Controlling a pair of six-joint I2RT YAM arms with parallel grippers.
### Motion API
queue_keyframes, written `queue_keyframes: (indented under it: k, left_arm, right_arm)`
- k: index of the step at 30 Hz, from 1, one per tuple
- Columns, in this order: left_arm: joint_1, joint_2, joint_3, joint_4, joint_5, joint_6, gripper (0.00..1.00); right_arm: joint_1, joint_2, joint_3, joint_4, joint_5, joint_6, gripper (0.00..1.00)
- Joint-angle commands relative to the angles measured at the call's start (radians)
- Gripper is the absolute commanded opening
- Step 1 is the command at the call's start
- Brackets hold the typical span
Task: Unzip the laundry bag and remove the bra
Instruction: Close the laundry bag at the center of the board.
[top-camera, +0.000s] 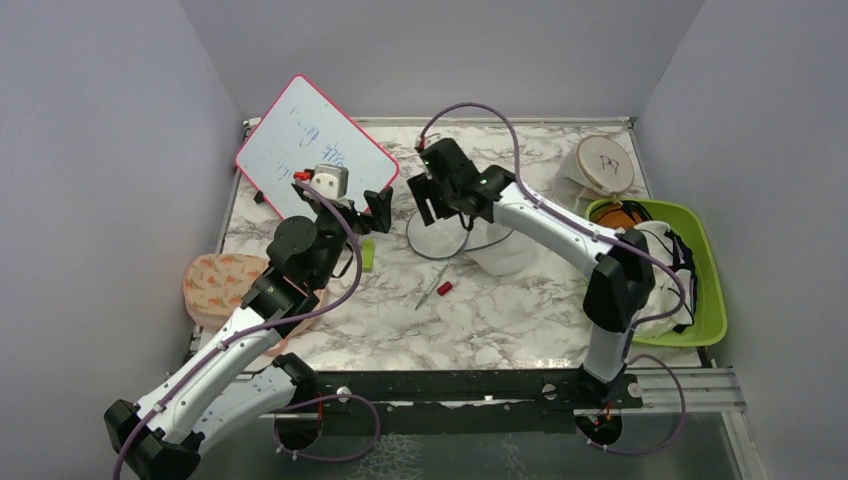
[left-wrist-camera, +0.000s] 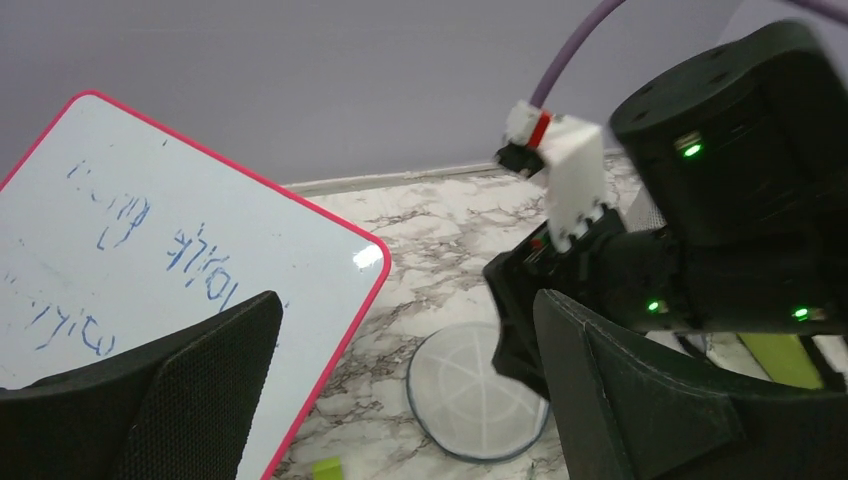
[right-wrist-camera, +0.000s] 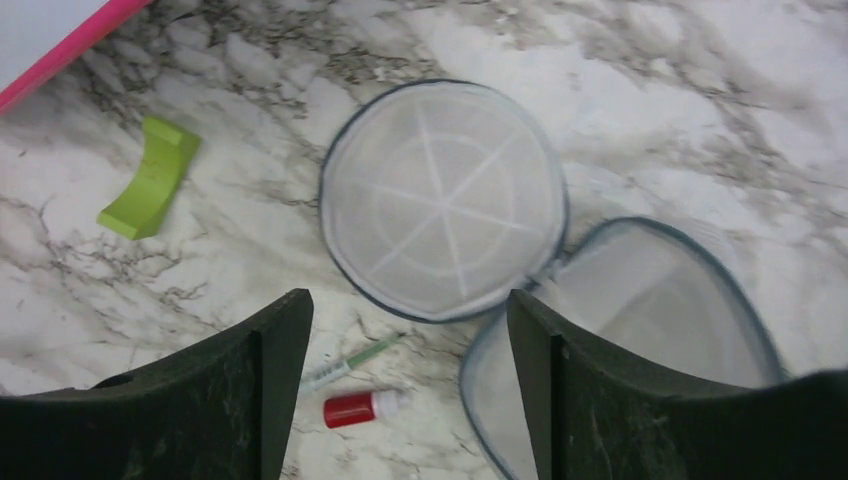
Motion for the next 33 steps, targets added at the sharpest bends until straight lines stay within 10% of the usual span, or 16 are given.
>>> queue_keyframes:
  k: [1,8,16,33]
  left_arm:
    - [0.009,-0.004,-0.009,0.044,-0.014,0.0,0.92]
    - [0.024,-0.005,-0.015,0.051,0.004,-0.015,0.92]
    - [0.024,-0.008,-0.016,0.054,0.019,-0.025,0.92]
    - [0.024,0.006,-0.02,0.063,0.04,-0.027,0.93]
  right_arm:
    - [0.02,0.111,0.027,0.065,-0.183,0.097,0.66]
    - [0.028,0.241,0.022,0.175,-0.366,0.156,0.56]
    - [0.088,0.384,0.115,0.086,-0.168,0.141,0.36]
    - [0.127,0.399,0.131,0.058,0.029,0.1,0.36]
